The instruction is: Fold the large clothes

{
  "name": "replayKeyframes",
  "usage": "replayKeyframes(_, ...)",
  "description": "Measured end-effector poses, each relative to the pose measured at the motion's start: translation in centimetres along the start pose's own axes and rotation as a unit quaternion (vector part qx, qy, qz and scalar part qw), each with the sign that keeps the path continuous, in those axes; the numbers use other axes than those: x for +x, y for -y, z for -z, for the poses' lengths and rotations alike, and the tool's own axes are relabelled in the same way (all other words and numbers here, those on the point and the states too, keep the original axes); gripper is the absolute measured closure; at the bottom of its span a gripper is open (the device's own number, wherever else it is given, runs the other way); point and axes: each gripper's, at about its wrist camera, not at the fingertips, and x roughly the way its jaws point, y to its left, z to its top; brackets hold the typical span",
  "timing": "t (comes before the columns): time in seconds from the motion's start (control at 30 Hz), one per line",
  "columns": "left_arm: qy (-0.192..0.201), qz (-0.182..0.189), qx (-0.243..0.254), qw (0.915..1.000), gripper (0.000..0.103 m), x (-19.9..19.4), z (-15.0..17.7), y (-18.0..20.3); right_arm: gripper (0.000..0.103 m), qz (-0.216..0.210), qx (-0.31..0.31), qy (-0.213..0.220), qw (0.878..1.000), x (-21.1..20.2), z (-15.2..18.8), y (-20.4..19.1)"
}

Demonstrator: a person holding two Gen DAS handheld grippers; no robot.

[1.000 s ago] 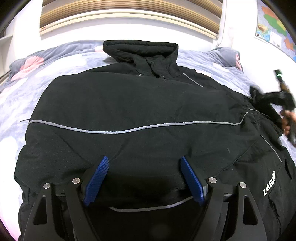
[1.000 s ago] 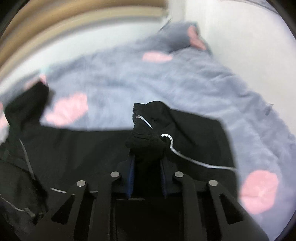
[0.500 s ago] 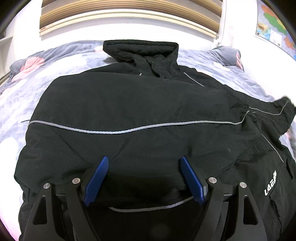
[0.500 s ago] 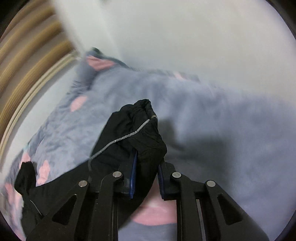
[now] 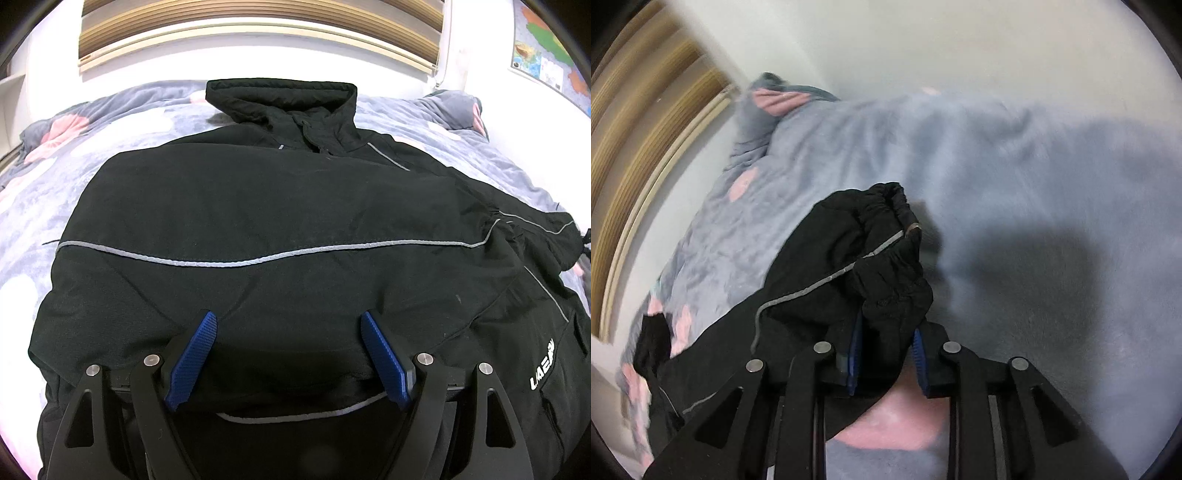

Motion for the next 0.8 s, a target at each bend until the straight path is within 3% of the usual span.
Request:
replayKeyframes(0.17, 0.0, 0.0, 0.0, 1.0, 0.022, 0.0, 0.0, 0.0, 0.08, -0.031, -0.038, 0.041, 0.998, -4.7, 0.2, -4.8)
replayKeyframes(0.33, -0.008, -0.003, 0.001, 1.0, 0.022, -0.2, -0.3, 0.0, 0.08, -0.067, -0.126, 0.05, 0.988, -9.9, 2.8, -15.2)
replayKeyframes(0.57, -0.012, -0.001, 0.004, 0.9999, 0.021, -4.8, -1.2, 0.3, 0.08, -0.125, -0.28, 0.036, 0.951, -15.6, 10.7, -31.8)
replayKeyframes(0.8, 0.019, 0.007, -0.045, 0.9988, 0.021, -12.4, -0.8, -3.2, 0.08, -0.192, -0.392, 0.006, 0.9, -18.1, 21.2, -47.5)
